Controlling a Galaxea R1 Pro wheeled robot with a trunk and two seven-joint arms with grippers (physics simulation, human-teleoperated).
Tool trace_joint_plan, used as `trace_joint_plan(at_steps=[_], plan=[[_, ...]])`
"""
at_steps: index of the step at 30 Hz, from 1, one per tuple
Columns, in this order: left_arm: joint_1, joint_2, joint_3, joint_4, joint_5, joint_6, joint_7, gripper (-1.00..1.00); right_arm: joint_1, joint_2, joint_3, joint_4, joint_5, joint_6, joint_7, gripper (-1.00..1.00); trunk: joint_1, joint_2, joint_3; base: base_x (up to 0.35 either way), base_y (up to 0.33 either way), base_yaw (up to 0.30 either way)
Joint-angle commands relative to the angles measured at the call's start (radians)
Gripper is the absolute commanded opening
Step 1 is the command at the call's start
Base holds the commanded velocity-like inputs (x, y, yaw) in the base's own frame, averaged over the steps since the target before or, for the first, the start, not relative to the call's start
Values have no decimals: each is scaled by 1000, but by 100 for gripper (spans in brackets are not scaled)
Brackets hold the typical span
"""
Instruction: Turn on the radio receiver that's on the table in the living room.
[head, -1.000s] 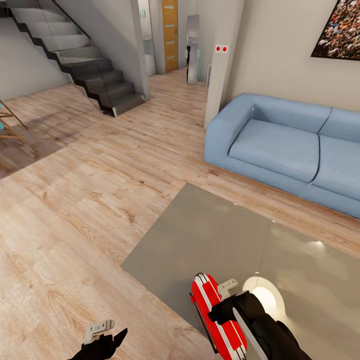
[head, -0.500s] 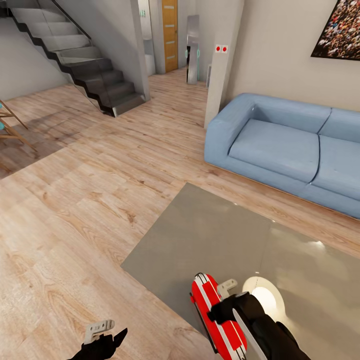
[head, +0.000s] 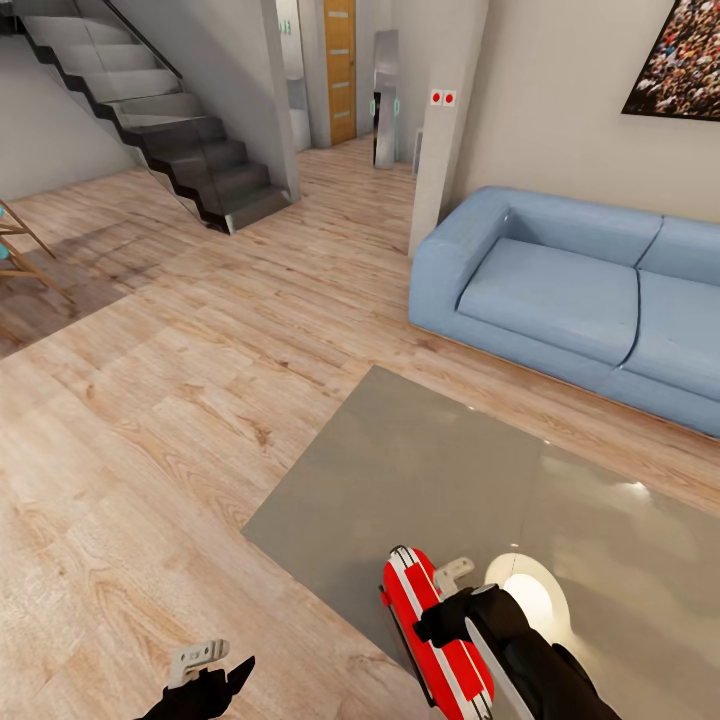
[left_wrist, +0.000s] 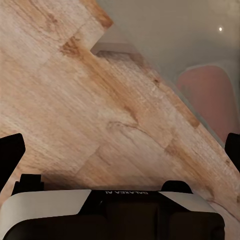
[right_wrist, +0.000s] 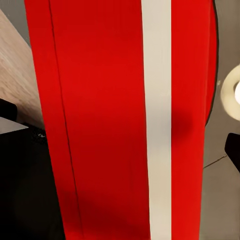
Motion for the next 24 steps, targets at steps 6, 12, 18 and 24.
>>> trace_joint_plan(at_steps=[6,12,18,24], plan=[[0,0,0,0,0,0,0,100,0,0,0,30,4,-22,1,100,0,0,0,0,0,0],[0,0,0,0,0,0,0,100,-2,-1,0,38,3,-28,2,-100,0,0,0,0,0,0],[0,0,0,0,0,0,0,100,-29,0,0,96,4,-30,2,-100,0,0,0,0,0,0],[0,-1,0,0,0,0,0,100,-32,0,0,103,5,-37,2,-100,0,0,0,0,0,0]])
